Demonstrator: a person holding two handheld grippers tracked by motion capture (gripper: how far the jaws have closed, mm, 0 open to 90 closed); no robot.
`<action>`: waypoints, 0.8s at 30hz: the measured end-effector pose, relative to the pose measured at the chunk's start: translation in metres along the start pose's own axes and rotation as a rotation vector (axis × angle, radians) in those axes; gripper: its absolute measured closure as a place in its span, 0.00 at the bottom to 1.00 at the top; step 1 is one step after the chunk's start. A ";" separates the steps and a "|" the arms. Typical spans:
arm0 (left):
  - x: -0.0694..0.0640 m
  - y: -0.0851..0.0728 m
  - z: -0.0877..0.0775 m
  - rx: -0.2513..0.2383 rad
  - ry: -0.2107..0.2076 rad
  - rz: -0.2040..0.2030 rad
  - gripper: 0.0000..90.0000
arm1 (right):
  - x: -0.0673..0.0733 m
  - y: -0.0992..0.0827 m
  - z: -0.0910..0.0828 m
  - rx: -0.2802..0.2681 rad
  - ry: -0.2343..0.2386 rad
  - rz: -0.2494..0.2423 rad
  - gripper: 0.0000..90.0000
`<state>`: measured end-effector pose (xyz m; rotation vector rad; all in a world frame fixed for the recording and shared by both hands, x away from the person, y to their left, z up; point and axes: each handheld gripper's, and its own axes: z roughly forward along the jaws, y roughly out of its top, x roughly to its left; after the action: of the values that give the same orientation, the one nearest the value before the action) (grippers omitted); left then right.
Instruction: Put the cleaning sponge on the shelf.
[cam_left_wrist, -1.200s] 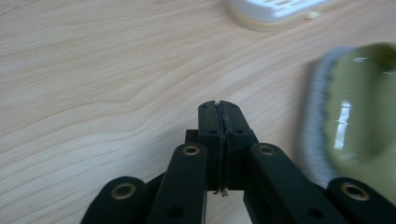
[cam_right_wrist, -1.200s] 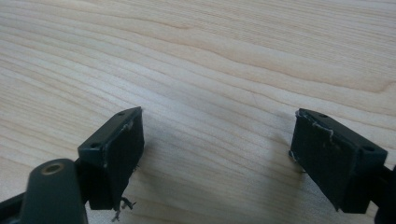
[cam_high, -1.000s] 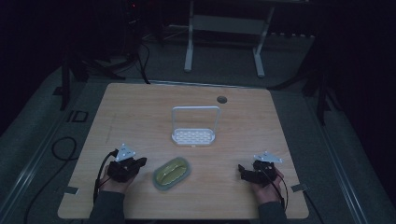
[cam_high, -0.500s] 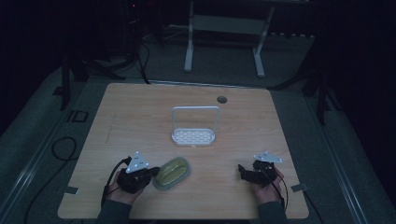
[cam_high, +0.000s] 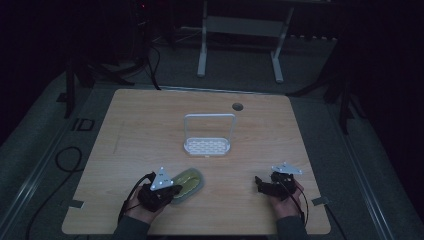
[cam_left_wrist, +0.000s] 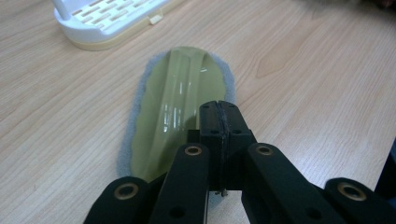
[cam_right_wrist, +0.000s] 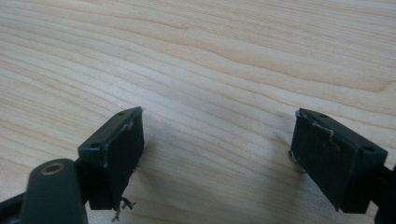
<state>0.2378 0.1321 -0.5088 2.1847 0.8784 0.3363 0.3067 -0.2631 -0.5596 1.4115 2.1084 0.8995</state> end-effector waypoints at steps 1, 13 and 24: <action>0.000 0.000 0.002 0.011 0.001 0.010 1.00 | 0.000 0.000 0.000 0.000 0.000 0.000 0.19; 0.006 0.002 0.009 0.038 0.013 0.022 1.00 | 0.000 0.000 0.000 0.000 0.000 0.000 0.19; 0.011 0.017 0.000 0.035 -0.011 0.051 0.93 | 0.000 0.000 0.000 0.000 -0.001 0.001 0.19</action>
<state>0.2546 0.1311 -0.4967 2.2424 0.8296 0.3353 0.3065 -0.2629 -0.5596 1.4124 2.1071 0.8991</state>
